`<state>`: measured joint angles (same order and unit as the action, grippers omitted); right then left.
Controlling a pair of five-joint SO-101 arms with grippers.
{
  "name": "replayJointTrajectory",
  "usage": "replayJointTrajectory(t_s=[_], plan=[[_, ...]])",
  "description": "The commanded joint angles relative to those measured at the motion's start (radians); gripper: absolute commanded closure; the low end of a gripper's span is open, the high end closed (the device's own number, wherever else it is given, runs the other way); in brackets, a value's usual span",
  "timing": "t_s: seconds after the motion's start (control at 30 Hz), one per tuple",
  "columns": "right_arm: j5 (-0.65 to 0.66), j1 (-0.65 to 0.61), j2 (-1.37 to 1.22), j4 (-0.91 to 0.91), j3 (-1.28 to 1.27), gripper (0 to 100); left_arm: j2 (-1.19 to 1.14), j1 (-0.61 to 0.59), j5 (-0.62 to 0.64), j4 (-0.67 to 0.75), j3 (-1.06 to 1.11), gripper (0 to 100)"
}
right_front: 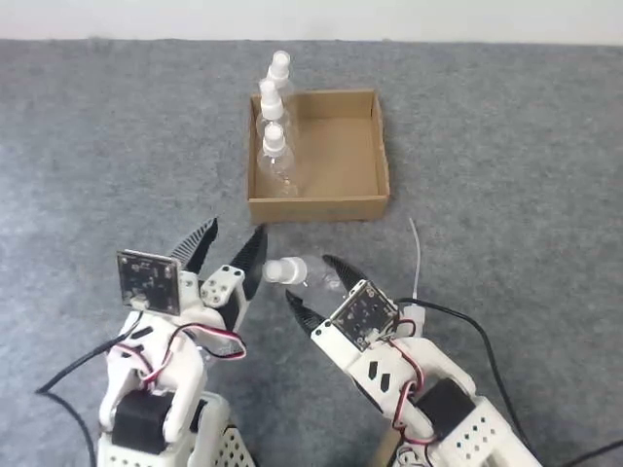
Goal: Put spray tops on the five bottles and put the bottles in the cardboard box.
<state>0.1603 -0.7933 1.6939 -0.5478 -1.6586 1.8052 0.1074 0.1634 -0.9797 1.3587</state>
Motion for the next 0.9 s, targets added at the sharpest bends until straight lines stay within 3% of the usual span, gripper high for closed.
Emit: replayJointTrajectory(t_s=[0.0,0.27,0.87], plan=[[-0.005,-0.015,0.025,0.027,0.008,92.9,0.017,0.035,-0.012,0.037,-0.008,80],[-0.003,-0.015,0.025,0.027,0.008,92.9,0.017,0.028,-0.012,0.141,0.051,80],[-0.005,-0.008,0.025,0.027,0.014,92.9,0.017,0.031,-0.060,0.046,0.056,80]])
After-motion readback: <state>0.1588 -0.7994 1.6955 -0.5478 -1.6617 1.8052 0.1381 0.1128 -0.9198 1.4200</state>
